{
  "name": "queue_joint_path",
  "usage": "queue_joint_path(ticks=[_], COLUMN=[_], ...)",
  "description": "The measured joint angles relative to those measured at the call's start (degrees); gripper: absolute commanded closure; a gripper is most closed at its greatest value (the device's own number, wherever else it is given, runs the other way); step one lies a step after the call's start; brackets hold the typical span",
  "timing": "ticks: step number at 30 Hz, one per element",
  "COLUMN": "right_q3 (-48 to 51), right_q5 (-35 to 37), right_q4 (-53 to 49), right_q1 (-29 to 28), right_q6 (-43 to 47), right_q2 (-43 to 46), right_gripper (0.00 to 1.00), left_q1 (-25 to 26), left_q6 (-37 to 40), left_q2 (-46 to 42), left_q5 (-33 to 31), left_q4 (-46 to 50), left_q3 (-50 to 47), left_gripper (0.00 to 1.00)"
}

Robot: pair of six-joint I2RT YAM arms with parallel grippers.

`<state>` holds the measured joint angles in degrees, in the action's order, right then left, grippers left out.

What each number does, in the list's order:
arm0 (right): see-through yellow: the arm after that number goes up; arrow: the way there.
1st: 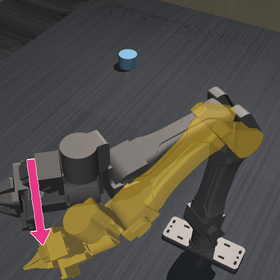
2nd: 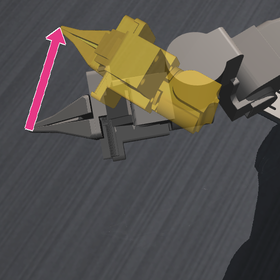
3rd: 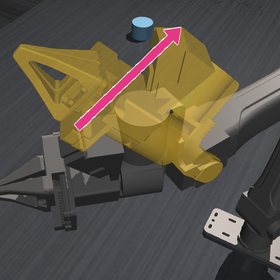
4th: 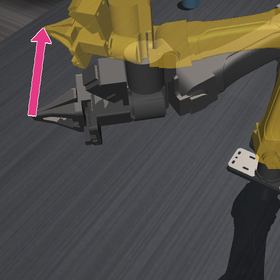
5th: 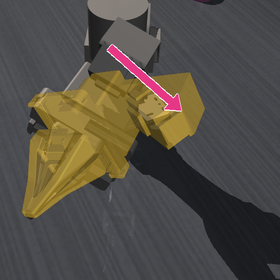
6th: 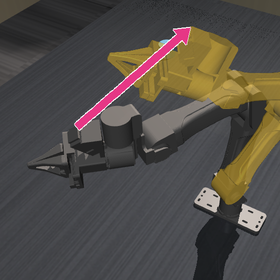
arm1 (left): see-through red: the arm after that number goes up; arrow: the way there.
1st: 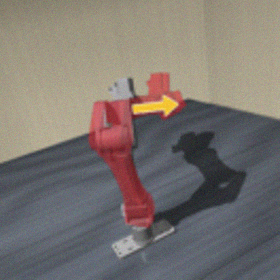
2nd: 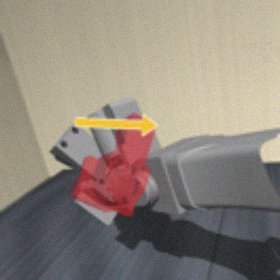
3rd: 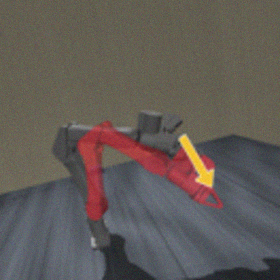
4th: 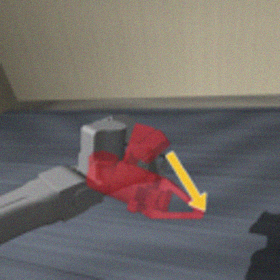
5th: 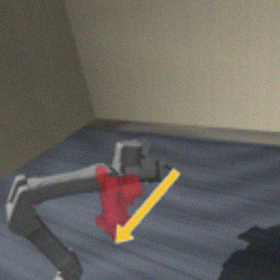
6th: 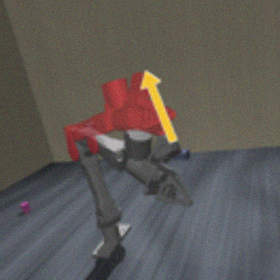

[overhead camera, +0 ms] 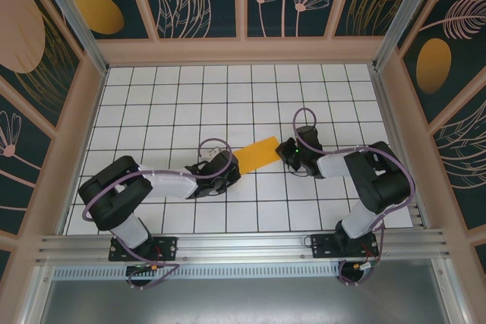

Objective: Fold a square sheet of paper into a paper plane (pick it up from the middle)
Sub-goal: First fold in half a square sheet of paper at the center of the table.

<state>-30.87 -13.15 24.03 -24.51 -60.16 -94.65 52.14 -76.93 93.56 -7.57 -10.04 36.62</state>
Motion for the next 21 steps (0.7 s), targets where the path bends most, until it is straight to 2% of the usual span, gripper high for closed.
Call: queue_joint_path(ticks=[4,12,17,21], right_q3=[-2.0,-13.5,-22.4,-28.8], right_q5=[0.0,-2.8,-4.5,-2.6], right_q4=[-2.3,-7.4,-11.0,-15.8], right_q1=[0.1,0.9,0.7,-1.0], right_q6=[4.3,17.3,23.7,26.7], right_q2=[-0.5,-8.3,-14.0,-15.9], right_gripper=[1.00,0.96,0.87,0.81], left_q1=[-1.2,-8.9,-12.7,-16.8], left_q6=[3.8,15.0,20.5,23.7], left_q2=[-0.6,-3.3,-4.1,-4.2], left_q5=[-0.3,-2.2,-2.3,-1.6], left_q4=[5.3,14.2,15.3,15.5], left_q3=[2.1,8.7,12.4,12.7], left_gripper=[0.99,0.88,0.81,0.77])
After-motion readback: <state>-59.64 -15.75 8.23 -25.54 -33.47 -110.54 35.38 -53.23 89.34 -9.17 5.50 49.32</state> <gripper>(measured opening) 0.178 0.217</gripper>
